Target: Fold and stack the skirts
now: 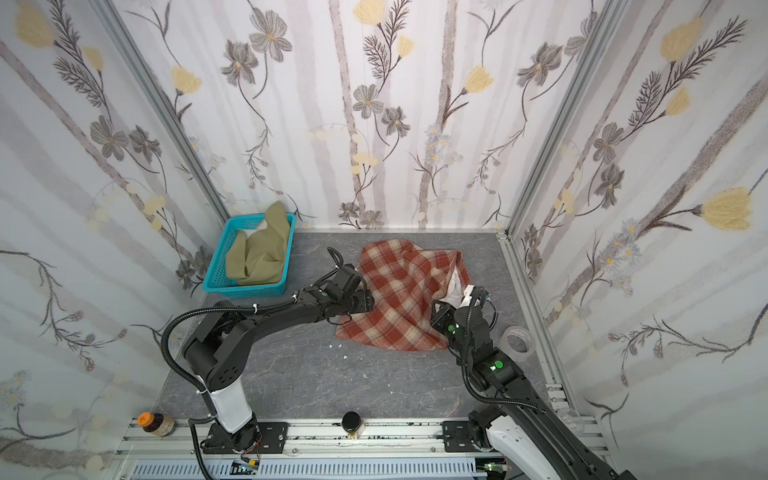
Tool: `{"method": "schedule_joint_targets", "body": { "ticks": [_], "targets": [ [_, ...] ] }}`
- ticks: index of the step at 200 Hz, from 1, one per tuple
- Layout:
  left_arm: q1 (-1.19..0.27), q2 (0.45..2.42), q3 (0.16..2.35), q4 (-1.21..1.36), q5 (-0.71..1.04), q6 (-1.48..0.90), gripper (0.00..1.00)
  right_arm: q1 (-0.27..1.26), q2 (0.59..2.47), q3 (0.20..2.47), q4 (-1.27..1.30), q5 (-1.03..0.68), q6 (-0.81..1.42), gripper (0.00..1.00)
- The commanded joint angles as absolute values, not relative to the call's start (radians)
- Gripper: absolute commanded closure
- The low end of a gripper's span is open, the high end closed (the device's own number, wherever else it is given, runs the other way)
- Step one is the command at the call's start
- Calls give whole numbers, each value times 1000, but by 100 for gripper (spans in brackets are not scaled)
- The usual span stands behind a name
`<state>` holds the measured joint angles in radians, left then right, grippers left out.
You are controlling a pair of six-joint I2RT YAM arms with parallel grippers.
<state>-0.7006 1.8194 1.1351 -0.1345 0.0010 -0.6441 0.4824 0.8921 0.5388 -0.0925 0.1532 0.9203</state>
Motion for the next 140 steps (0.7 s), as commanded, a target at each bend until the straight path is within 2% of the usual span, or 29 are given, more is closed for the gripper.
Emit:
{"method": "schedule_joint_targets", "body": {
  "ticks": [1, 56, 68, 103, 140],
  "targets": [
    [-701, 1829, 1097, -84, -2, -711, 29, 451, 931, 564, -4, 73, 853, 68],
    [-630, 1813, 996, -84, 11, -683, 32, 440, 976, 553, 2, 69, 845, 69],
    [-599, 1824, 999, -84, 16, -662, 33, 440, 991, 541, -1, 63, 844, 65],
    [-509, 1899, 1080, -84, 6, -576, 34, 440, 1063, 529, -55, 53, 829, 67],
    [-454, 1993, 1243, -80, -29, -493, 35, 450, 1146, 447, 29, 32, 869, 71]
  ]
}}
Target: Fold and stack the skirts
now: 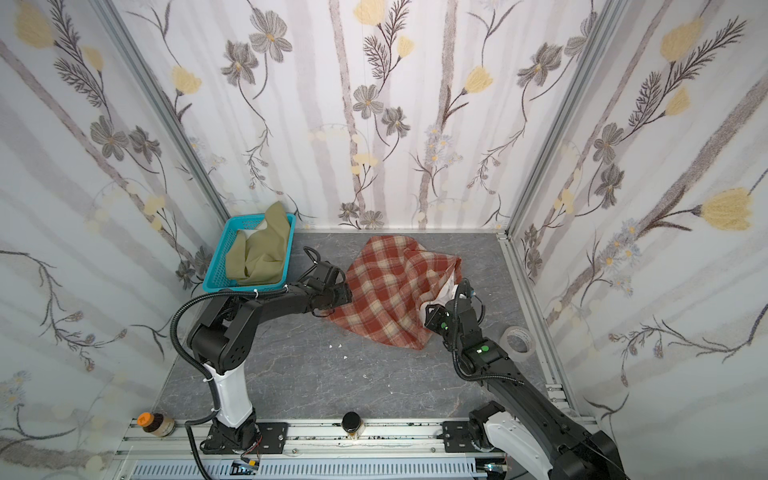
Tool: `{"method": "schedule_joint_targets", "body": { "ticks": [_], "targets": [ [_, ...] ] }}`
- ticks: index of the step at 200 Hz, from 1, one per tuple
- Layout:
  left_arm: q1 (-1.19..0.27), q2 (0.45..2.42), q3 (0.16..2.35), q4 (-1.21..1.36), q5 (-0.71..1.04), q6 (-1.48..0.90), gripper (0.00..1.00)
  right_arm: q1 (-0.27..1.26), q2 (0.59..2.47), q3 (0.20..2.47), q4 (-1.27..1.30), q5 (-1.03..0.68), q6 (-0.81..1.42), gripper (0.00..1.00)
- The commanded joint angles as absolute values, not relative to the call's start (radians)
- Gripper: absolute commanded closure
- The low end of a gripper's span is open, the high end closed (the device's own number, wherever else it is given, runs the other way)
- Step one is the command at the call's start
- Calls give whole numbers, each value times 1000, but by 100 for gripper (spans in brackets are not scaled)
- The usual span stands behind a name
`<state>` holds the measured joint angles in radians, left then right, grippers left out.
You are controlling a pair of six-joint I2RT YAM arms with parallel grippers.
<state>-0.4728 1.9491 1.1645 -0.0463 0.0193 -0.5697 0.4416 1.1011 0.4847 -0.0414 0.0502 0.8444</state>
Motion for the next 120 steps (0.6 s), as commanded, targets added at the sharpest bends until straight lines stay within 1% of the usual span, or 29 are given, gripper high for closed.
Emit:
{"method": "schedule_joint_targets", "body": {
  "ticks": [1, 27, 41, 51, 74, 94, 106, 120],
  "targets": [
    [-453, 1994, 1248, -80, -31, -492, 35, 451, 1149, 445, 31, 32, 870, 71],
    [-457, 1968, 1318, -77, -34, -504, 37, 496, 1263, 471, 56, 39, 850, 73],
    [-473, 1913, 1301, -77, -16, -529, 37, 524, 1326, 512, 30, 50, 837, 79],
    [-489, 1866, 1235, -78, -9, -551, 37, 536, 1346, 531, 10, 54, 836, 81],
    [-528, 1763, 1093, -77, 7, -623, 36, 545, 1299, 557, -20, 66, 824, 80],
    [-552, 1713, 990, -72, -1, -680, 37, 540, 1266, 577, -9, 96, 767, 72],
    [-560, 1709, 956, -69, -12, -692, 38, 532, 1294, 591, 3, 115, 738, 72],
    [-561, 1713, 939, -63, -24, -702, 40, 515, 1364, 625, -7, 88, 725, 78]
  ]
}}
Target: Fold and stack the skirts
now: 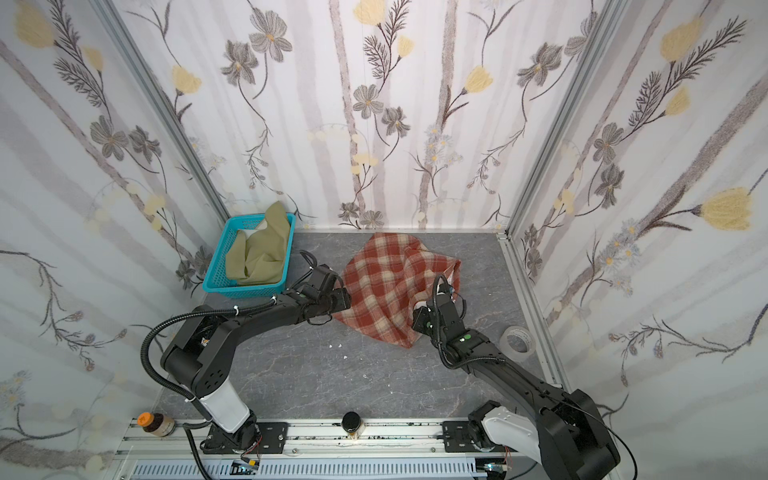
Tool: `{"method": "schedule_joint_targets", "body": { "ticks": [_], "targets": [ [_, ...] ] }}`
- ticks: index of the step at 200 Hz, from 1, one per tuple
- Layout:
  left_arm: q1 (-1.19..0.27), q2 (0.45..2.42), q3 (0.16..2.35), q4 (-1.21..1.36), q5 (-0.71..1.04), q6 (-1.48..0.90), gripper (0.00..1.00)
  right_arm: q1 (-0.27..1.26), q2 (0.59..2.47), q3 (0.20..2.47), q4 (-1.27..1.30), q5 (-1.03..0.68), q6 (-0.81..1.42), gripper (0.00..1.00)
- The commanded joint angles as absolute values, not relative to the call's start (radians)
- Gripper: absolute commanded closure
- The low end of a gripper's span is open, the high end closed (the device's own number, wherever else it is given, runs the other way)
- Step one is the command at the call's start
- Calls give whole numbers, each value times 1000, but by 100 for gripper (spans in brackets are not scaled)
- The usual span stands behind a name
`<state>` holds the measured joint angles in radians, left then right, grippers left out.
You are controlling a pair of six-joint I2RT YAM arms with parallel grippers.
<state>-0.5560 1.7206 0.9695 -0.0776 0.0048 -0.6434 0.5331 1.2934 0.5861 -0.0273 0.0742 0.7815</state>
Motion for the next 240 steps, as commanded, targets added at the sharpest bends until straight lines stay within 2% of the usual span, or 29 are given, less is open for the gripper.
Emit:
{"method": "schedule_joint_targets", "body": {
  "ticks": [1, 17, 49, 114, 169, 189, 201, 227, 240],
  "targets": [
    [-561, 1714, 939, -63, -26, -702, 40, 513, 1370, 628, -9, 86, 724, 78],
    [-560, 1725, 945, -52, -58, -700, 42, 513, 1452, 650, -4, 51, 719, 85],
    [-549, 1791, 999, -40, -77, -683, 46, 551, 1509, 613, 45, 38, 749, 91],
    [-463, 1955, 1138, -7, -102, -633, 49, 768, 1527, 584, 73, 16, 898, 92],
    [-403, 2076, 1357, 2, -91, -542, 50, 902, 1692, 793, 111, -47, 908, 92],
    [-395, 2074, 1374, 81, -84, -499, 51, 927, 1763, 896, 127, -61, 881, 92],
    [-382, 2054, 1362, 133, -67, -497, 51, 931, 1796, 942, 154, -94, 880, 89],
    [-355, 1977, 1313, 215, 2, -508, 49, 932, 1827, 999, 178, -173, 881, 64],
    [-357, 1916, 1272, 216, 61, -523, 44, 917, 1787, 990, 130, -178, 871, 61]
  ]
}}
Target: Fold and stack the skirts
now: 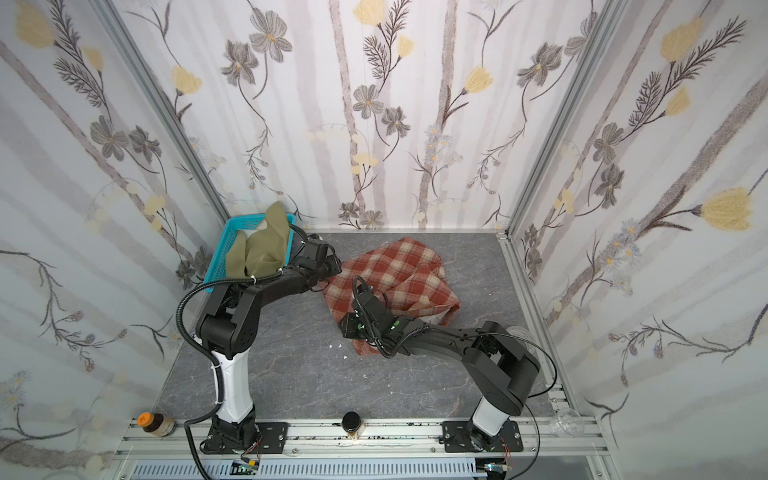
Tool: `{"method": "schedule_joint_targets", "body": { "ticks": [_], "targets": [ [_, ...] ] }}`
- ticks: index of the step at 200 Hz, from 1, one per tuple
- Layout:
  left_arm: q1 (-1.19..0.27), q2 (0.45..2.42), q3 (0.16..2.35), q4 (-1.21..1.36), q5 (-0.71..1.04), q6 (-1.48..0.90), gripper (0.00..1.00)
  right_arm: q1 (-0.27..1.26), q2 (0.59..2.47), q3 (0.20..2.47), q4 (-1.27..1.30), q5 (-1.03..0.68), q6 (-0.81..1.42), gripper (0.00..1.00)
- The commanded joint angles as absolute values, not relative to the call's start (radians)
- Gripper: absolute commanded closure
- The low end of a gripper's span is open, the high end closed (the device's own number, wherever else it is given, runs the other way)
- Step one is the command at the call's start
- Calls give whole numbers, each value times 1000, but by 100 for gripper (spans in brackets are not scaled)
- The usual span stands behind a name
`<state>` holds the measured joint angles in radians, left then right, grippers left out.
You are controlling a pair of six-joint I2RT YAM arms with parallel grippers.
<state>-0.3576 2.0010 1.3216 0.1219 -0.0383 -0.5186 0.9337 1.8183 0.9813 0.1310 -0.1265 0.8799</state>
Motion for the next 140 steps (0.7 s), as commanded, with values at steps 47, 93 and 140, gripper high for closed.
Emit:
{"method": "schedule_joint_targets", "body": {
  "ticks": [47, 93, 140],
  "targets": [
    [-468, 1662, 986, 165, 227, -632, 34, 634, 1373, 702, 0, -127, 832, 52],
    [-668, 1502, 874, -71, 249, -664, 24, 293, 1138, 583, -101, -62, 697, 38],
    [-785, 1428, 814, -139, 249, -733, 21, 131, 1147, 596, -112, -89, 632, 37]
  ]
}}
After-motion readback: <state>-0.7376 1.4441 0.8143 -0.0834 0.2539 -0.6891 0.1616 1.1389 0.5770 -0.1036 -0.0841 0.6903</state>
